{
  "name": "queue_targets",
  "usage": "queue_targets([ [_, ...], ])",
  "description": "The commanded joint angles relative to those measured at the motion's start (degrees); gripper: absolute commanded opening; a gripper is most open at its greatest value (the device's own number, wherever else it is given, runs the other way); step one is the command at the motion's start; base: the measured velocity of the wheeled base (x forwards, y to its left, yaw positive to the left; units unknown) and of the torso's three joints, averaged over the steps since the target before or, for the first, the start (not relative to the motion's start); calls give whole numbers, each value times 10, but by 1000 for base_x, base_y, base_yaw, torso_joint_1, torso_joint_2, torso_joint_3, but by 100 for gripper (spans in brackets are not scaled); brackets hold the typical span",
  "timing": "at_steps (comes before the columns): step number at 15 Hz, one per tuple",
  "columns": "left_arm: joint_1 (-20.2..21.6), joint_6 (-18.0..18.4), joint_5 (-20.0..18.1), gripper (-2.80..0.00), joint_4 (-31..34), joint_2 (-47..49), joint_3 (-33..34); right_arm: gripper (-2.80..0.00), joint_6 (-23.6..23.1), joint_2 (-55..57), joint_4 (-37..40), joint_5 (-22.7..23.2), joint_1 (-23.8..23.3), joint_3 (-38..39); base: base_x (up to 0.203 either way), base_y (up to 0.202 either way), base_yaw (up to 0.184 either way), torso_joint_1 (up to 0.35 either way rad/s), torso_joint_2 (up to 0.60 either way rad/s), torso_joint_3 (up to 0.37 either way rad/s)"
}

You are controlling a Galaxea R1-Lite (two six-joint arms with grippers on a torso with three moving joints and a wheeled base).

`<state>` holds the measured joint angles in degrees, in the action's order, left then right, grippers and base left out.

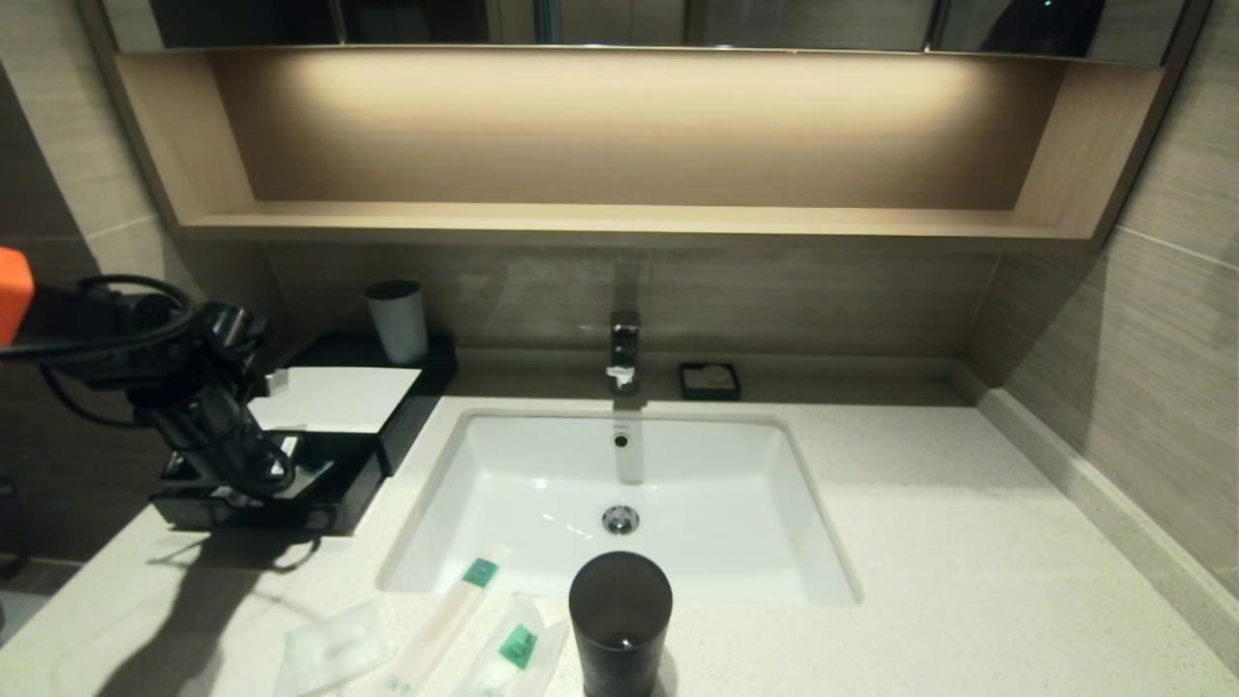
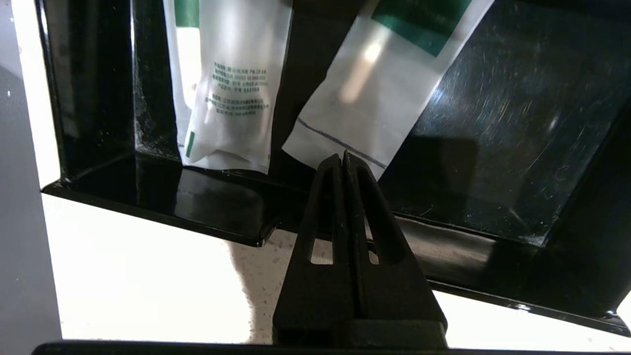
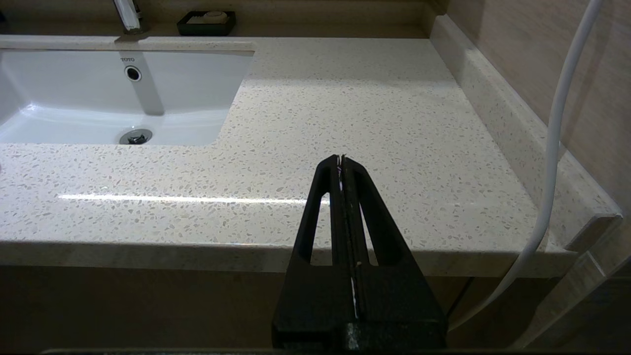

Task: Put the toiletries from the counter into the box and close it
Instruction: Open the drawer

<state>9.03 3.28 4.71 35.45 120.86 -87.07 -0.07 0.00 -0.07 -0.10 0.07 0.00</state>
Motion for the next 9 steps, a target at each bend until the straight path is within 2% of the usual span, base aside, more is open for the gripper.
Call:
queue_targets([
  [1,0,1,0,-280,4,-1,4,-280,0,0,0,0,0,1,0,0,0,0,0,0],
  [9,3,1,2,-280,15,-17,19,-280,0,0,0,0,0,1,0,0,0,0,0,0],
])
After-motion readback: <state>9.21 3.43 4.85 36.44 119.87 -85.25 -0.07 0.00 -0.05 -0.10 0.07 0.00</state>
